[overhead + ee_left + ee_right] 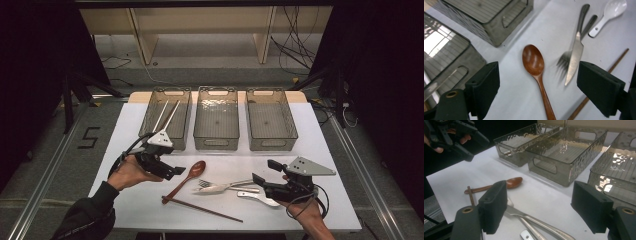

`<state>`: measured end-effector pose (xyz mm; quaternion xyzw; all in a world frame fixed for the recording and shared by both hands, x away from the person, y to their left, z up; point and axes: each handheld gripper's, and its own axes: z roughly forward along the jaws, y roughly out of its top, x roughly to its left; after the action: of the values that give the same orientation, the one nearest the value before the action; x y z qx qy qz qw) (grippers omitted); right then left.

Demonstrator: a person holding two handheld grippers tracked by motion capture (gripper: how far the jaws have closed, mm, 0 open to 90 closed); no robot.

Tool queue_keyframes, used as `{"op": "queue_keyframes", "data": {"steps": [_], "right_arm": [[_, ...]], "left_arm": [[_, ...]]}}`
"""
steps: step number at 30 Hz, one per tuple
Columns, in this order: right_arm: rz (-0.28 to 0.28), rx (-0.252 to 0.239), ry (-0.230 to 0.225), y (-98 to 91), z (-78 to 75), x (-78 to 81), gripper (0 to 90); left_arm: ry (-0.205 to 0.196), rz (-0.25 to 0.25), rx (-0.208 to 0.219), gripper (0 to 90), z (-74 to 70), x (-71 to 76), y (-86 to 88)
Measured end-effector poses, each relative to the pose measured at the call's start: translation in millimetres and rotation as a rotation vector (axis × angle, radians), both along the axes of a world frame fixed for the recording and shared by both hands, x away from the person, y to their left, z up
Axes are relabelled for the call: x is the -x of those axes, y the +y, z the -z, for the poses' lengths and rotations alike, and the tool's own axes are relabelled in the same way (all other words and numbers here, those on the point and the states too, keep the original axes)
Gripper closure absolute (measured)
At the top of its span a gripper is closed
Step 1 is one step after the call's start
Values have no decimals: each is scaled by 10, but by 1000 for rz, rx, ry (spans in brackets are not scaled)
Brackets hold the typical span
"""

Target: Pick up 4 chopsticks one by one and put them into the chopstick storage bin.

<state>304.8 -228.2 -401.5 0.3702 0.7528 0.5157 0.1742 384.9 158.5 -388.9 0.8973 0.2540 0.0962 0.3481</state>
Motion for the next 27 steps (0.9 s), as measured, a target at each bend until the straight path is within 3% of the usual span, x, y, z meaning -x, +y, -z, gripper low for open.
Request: {"op": "queue_keyframes", "data": {"steps": [13, 20, 23, 27], "right_arm": [[1, 5, 2, 6, 6, -3, 296], [-1, 7, 3, 7, 6, -3, 296], [0, 8, 4, 5, 8, -4, 296], [-2, 8, 4, 6, 9, -3, 296]], "left_arm": [[26, 111, -73, 175, 227, 238, -142], [48, 204, -156, 196, 354, 362, -287], [59, 227, -168, 219, 399, 382, -324], [85, 252, -213, 257, 493, 399, -359]]}}
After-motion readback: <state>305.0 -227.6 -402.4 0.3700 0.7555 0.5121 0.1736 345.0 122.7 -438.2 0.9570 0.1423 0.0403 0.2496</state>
